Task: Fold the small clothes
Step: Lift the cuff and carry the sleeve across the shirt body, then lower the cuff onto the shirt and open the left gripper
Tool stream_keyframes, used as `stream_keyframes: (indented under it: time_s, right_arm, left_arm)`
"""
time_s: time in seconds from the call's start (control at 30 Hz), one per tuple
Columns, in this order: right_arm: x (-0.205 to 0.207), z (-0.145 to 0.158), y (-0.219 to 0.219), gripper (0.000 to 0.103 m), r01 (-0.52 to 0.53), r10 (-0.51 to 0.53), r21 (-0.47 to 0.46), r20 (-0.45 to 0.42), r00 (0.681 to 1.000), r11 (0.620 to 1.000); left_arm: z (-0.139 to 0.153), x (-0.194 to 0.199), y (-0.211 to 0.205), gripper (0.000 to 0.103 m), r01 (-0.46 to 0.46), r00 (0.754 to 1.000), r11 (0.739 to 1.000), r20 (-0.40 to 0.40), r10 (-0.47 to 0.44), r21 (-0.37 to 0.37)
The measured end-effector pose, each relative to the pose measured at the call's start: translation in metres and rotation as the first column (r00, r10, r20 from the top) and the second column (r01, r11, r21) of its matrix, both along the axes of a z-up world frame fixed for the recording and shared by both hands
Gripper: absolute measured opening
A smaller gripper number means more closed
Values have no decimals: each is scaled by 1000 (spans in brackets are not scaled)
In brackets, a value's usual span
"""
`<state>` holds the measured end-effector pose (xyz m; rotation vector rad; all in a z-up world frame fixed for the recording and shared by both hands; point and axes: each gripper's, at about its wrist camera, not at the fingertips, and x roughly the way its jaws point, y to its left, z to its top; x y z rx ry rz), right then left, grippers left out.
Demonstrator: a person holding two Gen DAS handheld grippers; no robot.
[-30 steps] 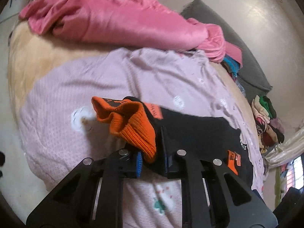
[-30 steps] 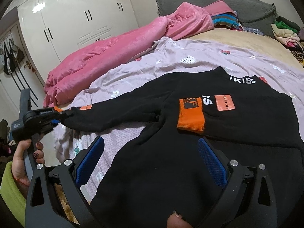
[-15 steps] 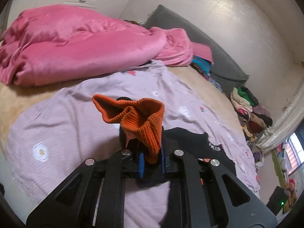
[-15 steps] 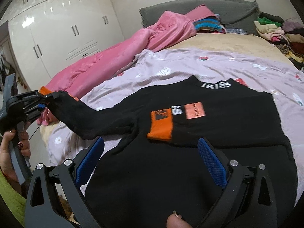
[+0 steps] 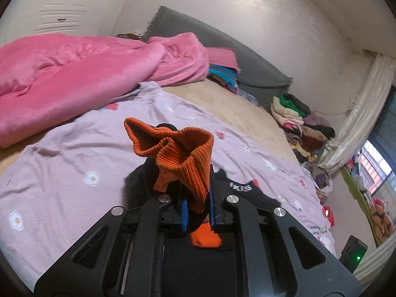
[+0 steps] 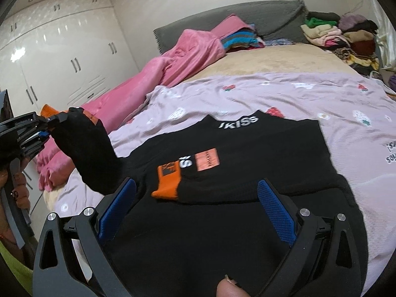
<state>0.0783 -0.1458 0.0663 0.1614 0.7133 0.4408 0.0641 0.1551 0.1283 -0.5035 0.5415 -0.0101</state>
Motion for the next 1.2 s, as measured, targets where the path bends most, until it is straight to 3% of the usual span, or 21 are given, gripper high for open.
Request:
stream_keyframes:
  time_s: [0.23, 0.57, 0.93, 1.2]
  right_arm:
    - [5, 6, -44, 98, 112, -112, 11, 17, 994, 994]
    - [10, 5, -102, 98, 262, -262, 6, 24, 965, 965]
    - [18, -2, -145, 98, 388, -388, -20, 15, 921, 921]
    - [24, -8, -144, 98, 398, -398, -41, 2, 917, 916]
  left_arm:
    - [-5, 32, -53, 5, 132, 991, 991, 3, -132, 8]
    - [-33, 63, -125, 5, 317, 948, 946, -41, -315, 61]
    - [-86, 82, -171, 5, 494, 864, 868, -148, -482, 57]
    - [-115, 82, -194, 6, 596, 793, 802, -181, -581, 36]
